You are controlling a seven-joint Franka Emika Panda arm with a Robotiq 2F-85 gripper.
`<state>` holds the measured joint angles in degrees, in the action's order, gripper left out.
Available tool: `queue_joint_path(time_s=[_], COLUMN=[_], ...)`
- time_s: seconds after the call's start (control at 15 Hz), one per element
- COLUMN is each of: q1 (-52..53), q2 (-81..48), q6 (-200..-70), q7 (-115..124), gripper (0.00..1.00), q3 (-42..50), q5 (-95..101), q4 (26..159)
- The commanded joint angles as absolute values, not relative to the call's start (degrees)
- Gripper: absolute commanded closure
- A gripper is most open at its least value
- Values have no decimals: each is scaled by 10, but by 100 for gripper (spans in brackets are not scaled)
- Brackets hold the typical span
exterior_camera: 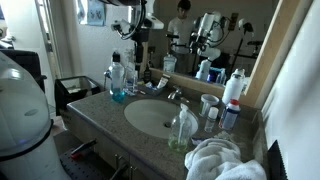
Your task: Move the colourless bottle towards the mirror
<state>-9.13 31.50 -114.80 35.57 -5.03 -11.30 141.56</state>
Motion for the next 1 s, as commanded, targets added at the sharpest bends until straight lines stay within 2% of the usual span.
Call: queue_joint_path(time_s=[0.0,0.4,0.93], q1=[-138,-197,-248], q2=[268,226,211], q6=[-1184,-1236,-1222], q7=[427,563,776], gripper=[0,0,0], q3=[-41,-10,36], q5=[-63,30,144], q4=[1376,1372,1380])
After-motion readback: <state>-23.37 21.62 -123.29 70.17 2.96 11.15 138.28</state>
